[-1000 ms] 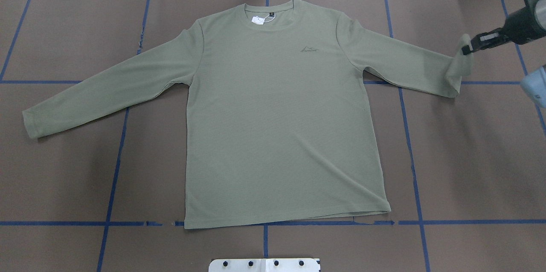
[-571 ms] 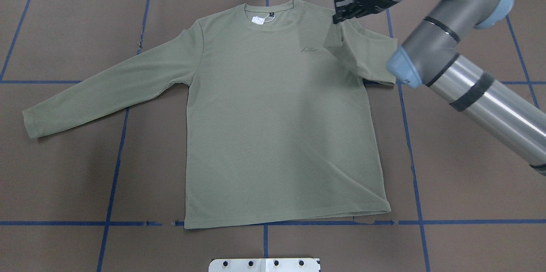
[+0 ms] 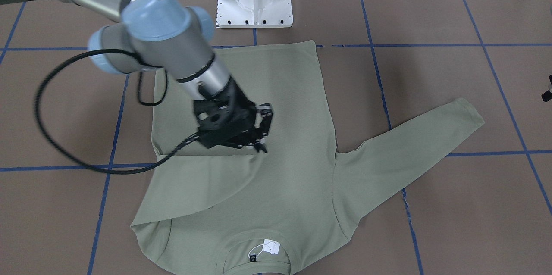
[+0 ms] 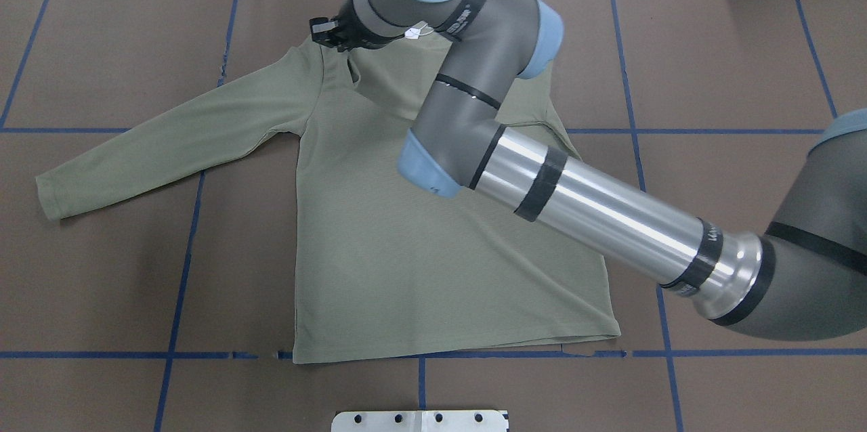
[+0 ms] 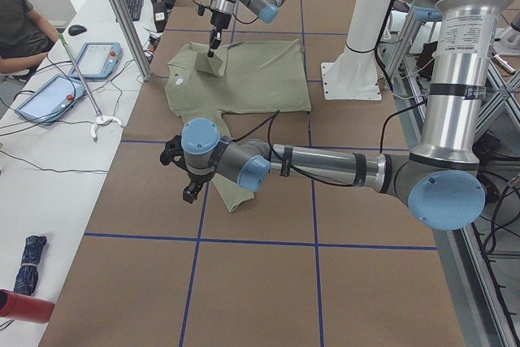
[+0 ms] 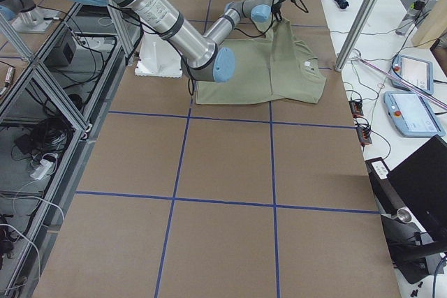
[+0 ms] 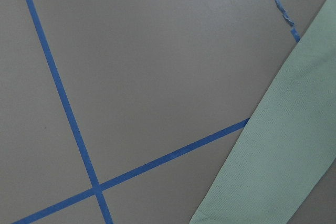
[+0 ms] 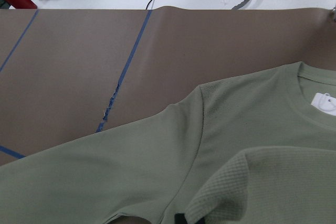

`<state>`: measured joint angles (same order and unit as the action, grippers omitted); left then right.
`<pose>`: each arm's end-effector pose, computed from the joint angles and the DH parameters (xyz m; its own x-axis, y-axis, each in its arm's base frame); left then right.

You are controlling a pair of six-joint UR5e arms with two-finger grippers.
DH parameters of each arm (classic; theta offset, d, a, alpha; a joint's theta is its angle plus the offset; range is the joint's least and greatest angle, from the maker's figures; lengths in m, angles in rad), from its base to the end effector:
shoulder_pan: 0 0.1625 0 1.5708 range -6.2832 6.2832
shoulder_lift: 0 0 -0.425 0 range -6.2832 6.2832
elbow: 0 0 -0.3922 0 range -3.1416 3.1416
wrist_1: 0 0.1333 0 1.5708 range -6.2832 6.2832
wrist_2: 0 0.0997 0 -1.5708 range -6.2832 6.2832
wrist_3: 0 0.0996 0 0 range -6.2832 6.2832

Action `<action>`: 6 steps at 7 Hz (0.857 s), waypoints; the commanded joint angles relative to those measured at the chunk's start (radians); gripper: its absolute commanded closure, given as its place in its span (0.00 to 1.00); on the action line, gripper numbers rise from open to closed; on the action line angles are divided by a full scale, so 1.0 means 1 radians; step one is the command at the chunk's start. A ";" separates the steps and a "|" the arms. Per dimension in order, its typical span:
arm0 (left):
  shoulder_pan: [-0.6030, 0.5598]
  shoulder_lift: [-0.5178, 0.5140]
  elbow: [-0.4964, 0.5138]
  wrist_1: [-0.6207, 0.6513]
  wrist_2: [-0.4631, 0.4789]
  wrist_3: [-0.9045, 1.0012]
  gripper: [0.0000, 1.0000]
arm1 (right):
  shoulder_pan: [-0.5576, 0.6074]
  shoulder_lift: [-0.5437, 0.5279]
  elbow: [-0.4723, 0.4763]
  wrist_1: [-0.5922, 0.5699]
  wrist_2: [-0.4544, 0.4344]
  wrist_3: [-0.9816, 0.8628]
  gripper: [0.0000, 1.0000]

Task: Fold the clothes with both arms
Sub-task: 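Lift the sleeve with the right gripper and fold it across the shirt body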

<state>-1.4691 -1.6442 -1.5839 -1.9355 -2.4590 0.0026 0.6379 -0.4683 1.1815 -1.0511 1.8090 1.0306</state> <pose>-0.0010 -0.5419 0.5655 0.5930 0.4030 -0.6971 -0.0929 0.8942 0.4379 -0.5775 -0.5647 0.0358 0.4340 -0.3004 0.8493 -0.2059 0.8847 0.4181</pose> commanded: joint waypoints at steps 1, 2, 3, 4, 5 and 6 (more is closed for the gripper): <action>0.001 -0.002 0.001 0.003 0.000 -0.001 0.00 | -0.072 0.048 -0.110 0.002 -0.080 0.002 1.00; 0.001 0.000 0.001 0.003 0.000 -0.001 0.00 | -0.075 0.050 -0.147 0.006 -0.083 -0.001 1.00; 0.000 0.000 0.001 0.003 0.000 -0.001 0.00 | -0.075 0.060 -0.173 0.008 -0.089 -0.003 1.00; 0.001 -0.002 0.002 0.003 0.000 -0.001 0.00 | -0.075 0.097 -0.209 0.009 -0.094 -0.004 1.00; 0.001 -0.006 0.004 0.003 0.002 -0.001 0.00 | -0.095 0.165 -0.268 0.032 -0.149 -0.006 0.38; -0.010 -0.014 0.009 0.003 0.017 0.000 0.00 | -0.134 0.193 -0.270 0.036 -0.280 0.015 0.05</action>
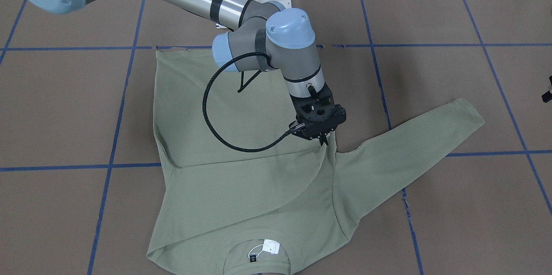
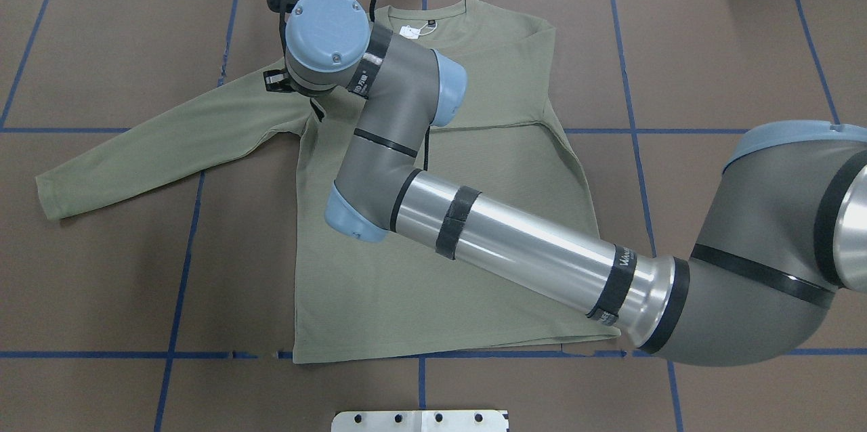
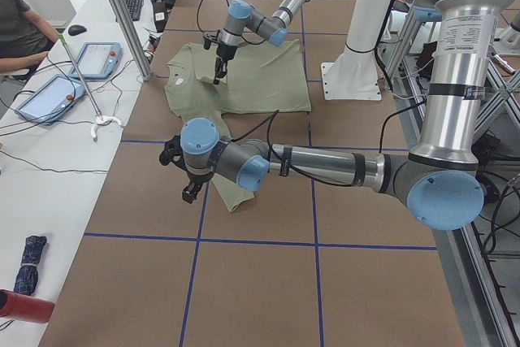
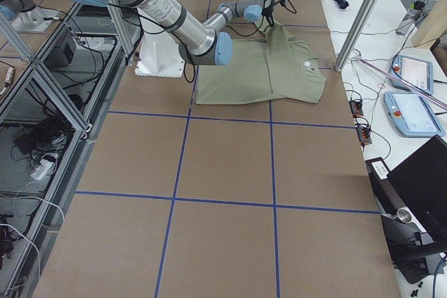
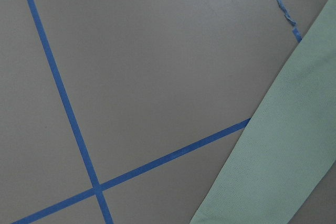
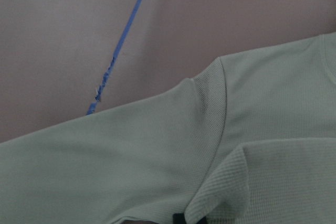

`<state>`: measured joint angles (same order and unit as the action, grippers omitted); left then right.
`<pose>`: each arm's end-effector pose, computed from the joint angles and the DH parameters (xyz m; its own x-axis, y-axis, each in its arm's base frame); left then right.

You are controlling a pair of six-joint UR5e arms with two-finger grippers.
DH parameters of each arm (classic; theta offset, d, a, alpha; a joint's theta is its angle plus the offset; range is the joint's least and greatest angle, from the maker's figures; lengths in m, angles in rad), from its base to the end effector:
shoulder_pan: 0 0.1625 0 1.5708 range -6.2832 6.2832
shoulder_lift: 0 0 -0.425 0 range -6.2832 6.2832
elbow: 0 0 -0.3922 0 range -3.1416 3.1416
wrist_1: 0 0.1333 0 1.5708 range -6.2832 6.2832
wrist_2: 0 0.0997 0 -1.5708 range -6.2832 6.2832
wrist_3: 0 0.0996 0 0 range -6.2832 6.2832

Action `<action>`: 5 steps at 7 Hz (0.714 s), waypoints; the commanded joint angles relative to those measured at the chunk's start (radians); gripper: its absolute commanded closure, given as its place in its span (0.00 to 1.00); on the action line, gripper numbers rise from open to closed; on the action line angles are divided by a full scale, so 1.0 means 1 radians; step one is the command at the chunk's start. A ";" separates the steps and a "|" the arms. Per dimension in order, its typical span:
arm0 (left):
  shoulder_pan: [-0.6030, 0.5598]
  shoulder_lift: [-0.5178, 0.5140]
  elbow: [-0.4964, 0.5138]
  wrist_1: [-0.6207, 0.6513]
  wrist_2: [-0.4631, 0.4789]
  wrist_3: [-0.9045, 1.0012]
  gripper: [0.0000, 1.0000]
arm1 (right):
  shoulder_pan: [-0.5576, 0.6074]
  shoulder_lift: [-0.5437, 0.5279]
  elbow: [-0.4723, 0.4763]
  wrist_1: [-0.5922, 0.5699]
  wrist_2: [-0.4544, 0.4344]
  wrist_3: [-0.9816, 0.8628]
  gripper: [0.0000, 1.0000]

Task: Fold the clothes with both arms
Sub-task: 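Lift the sleeve with the right gripper and fold it across the shirt body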

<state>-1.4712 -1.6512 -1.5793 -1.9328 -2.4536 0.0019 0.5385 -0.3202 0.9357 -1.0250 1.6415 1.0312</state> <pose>-0.0022 -0.5450 0.5648 0.5982 0.3998 -0.6945 -0.0906 0.8948 0.4371 -0.6688 -0.5466 0.0179 0.5275 -0.2819 0.8014 -0.2155 0.8681 0.4472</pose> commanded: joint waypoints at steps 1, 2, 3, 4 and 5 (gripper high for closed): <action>-0.015 -0.010 0.005 0.000 0.015 0.001 0.00 | -0.037 0.049 -0.025 0.013 -0.115 0.054 0.04; -0.015 -0.009 0.007 0.000 0.015 0.000 0.00 | -0.035 0.049 -0.023 0.013 -0.118 0.084 0.04; -0.015 -0.009 0.007 0.000 0.016 -0.003 0.00 | -0.034 0.047 -0.023 0.007 -0.118 0.119 0.04; -0.015 -0.010 0.009 -0.006 0.016 -0.070 0.00 | -0.031 0.043 -0.020 0.003 -0.108 0.180 0.02; -0.008 -0.010 -0.013 -0.009 0.057 -0.157 0.00 | -0.008 0.023 0.010 -0.047 -0.038 0.240 0.02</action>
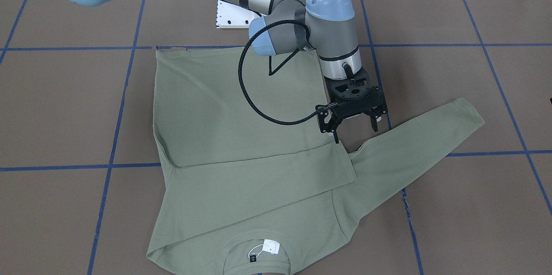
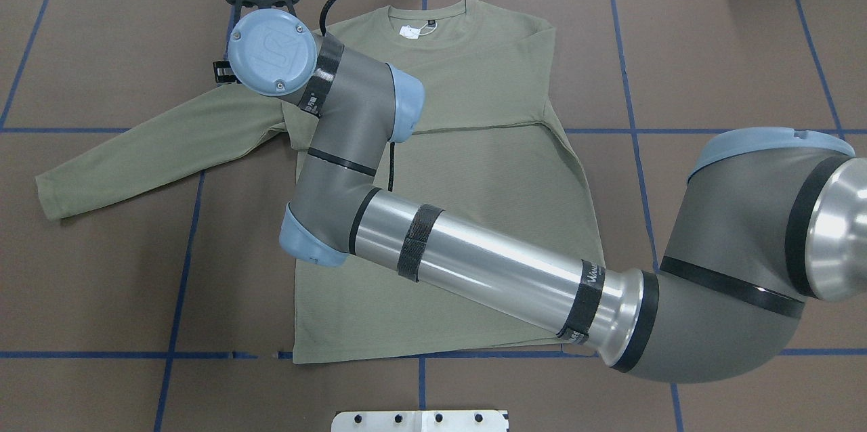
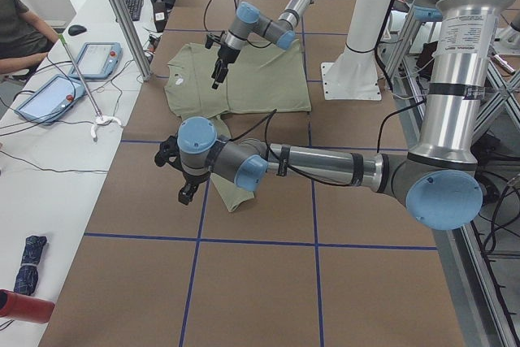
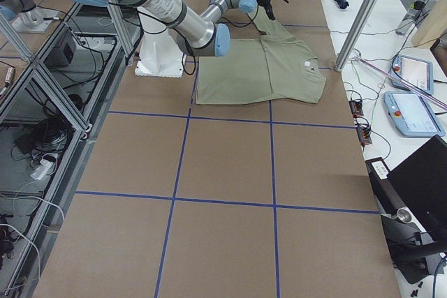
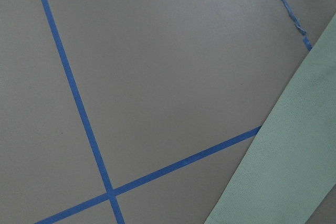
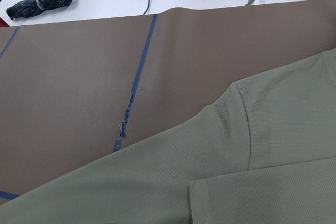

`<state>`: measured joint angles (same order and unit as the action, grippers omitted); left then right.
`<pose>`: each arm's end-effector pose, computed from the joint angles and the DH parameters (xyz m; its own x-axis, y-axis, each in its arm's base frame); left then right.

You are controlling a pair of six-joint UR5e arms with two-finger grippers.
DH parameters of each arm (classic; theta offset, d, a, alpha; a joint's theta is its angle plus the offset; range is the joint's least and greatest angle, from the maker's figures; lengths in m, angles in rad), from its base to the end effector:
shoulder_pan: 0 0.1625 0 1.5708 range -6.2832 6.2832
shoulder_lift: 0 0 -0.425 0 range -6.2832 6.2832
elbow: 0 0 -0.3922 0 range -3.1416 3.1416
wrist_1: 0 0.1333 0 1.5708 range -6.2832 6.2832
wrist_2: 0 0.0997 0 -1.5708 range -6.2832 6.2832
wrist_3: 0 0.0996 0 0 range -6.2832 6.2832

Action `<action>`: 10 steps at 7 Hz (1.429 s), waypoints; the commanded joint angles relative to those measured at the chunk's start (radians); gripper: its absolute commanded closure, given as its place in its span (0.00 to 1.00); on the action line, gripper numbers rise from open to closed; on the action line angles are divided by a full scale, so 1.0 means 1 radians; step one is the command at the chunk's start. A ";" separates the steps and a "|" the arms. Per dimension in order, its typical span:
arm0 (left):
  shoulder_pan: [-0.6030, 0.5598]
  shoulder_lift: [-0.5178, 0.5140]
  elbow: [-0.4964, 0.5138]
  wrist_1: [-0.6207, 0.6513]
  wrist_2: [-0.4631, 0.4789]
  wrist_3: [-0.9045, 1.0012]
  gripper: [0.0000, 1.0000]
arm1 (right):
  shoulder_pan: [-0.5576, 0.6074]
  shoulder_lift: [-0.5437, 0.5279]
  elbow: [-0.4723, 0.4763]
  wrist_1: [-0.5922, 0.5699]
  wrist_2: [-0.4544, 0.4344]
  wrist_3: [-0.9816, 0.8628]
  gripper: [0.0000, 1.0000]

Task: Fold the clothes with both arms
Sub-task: 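Release the sleeve and raise the right gripper away from the shirt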

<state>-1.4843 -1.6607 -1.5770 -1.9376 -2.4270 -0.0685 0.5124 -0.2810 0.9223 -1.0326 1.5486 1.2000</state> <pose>-0.0106 -0.5499 0.5620 0.6276 0.3307 -0.7048 -0.0344 0.9162 0.3992 -0.6767 -0.5362 -0.0085 0.4939 -0.1378 0.8585 -0.3531 0.8705 0.3429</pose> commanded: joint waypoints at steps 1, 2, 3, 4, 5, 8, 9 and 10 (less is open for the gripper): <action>0.021 0.002 -0.050 -0.006 0.066 -0.175 0.00 | 0.067 -0.077 0.182 -0.242 0.155 0.076 0.01; 0.056 0.022 -0.090 -0.032 0.078 -0.260 0.00 | 0.128 -0.180 0.355 -0.383 0.256 0.063 0.01; 0.108 0.080 -0.124 -0.138 0.104 -0.404 0.00 | 0.203 -0.290 0.472 -0.427 0.346 0.059 0.00; 0.184 0.154 -0.135 -0.322 0.149 -0.576 0.00 | 0.274 -0.420 0.598 -0.495 0.437 0.014 0.00; 0.261 0.206 -0.132 -0.451 0.213 -0.740 0.00 | 0.323 -0.539 0.716 -0.553 0.483 -0.072 0.00; 0.451 0.265 -0.124 -0.521 0.457 -0.996 0.00 | 0.431 -0.781 0.887 -0.676 0.556 -0.377 0.00; 0.501 0.266 -0.089 -0.523 0.541 -1.010 0.00 | 0.454 -0.838 0.917 -0.676 0.583 -0.413 0.00; 0.531 0.254 -0.040 -0.527 0.563 -1.027 0.00 | 0.452 -0.851 0.923 -0.670 0.584 -0.418 0.00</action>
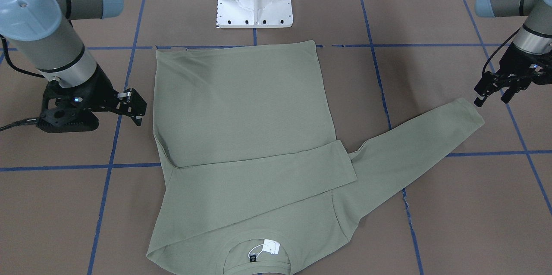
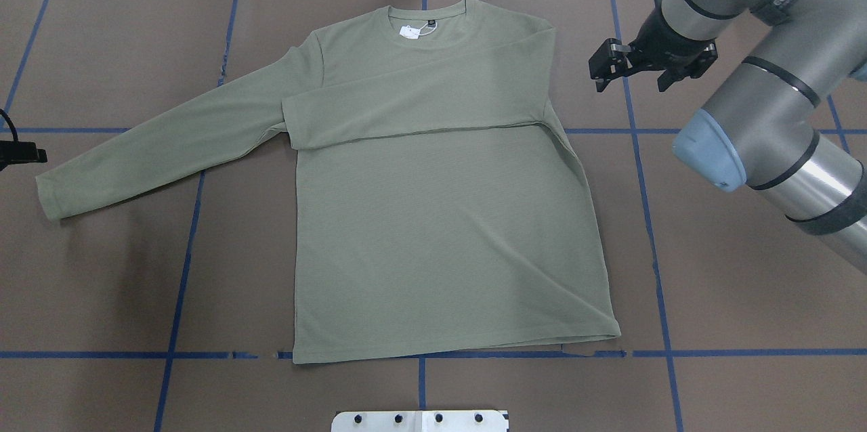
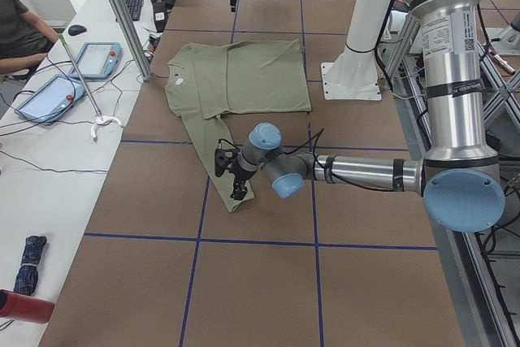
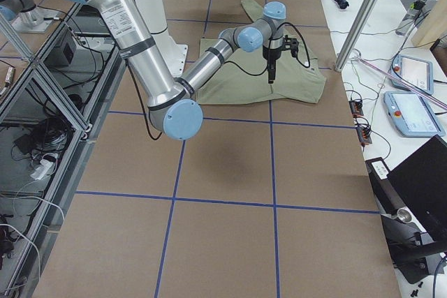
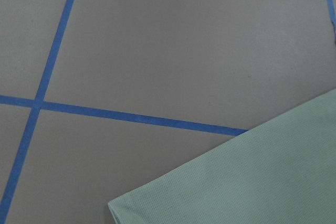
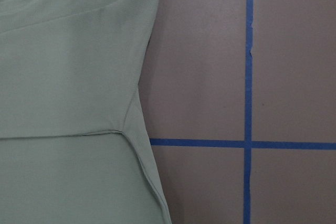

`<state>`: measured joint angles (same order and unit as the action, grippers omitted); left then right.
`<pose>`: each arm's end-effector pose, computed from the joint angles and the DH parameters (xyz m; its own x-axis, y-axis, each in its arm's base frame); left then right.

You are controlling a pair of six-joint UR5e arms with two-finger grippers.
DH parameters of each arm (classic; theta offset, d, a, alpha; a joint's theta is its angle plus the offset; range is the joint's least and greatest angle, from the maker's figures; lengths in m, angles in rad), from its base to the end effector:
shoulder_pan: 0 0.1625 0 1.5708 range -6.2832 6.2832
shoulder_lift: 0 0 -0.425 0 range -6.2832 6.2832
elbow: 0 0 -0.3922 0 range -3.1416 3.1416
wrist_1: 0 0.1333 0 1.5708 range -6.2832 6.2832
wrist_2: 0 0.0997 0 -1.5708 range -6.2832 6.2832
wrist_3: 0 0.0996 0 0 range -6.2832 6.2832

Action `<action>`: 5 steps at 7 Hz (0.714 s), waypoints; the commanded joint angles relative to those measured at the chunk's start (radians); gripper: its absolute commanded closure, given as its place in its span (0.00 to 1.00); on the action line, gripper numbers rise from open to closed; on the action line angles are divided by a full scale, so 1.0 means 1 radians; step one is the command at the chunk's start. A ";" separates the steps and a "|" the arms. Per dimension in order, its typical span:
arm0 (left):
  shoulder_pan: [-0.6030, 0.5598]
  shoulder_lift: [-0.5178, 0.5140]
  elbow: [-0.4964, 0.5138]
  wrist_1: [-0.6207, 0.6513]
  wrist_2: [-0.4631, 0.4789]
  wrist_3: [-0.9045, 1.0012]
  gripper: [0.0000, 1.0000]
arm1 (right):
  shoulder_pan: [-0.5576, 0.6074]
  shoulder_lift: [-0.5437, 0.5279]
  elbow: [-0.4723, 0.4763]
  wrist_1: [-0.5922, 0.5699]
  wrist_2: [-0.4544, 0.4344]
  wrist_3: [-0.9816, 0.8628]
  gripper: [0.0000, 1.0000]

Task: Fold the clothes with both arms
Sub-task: 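Release the sleeve and raise the right gripper away from the shirt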

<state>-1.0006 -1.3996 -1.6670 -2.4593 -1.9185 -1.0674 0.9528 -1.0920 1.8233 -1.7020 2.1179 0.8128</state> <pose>0.1621 -0.4368 0.6025 0.6421 -0.1612 -0.7495 0.3973 0.9061 0.1455 -0.2917 -0.5509 0.2917 0.7088 -0.0163 0.7053 -0.0532 0.9957 0.0764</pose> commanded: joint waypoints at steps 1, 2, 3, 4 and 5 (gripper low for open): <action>0.062 -0.015 0.099 -0.050 0.080 -0.031 0.00 | 0.012 -0.043 0.024 0.002 0.014 -0.030 0.00; 0.071 -0.015 0.137 -0.099 0.085 -0.034 0.00 | 0.012 -0.046 0.024 0.002 0.013 -0.030 0.00; 0.086 -0.018 0.138 -0.101 0.085 -0.084 0.00 | 0.012 -0.045 0.024 0.002 0.013 -0.030 0.00; 0.117 -0.028 0.139 -0.107 0.090 -0.112 0.00 | 0.012 -0.046 0.024 0.002 0.013 -0.030 0.00; 0.125 -0.030 0.141 -0.107 0.090 -0.115 0.00 | 0.012 -0.045 0.024 0.002 0.014 -0.030 0.00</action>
<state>-0.8938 -1.4247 -1.5299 -2.5621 -1.8305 -1.1659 0.9648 -1.1371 1.8468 -1.6997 2.1310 0.7824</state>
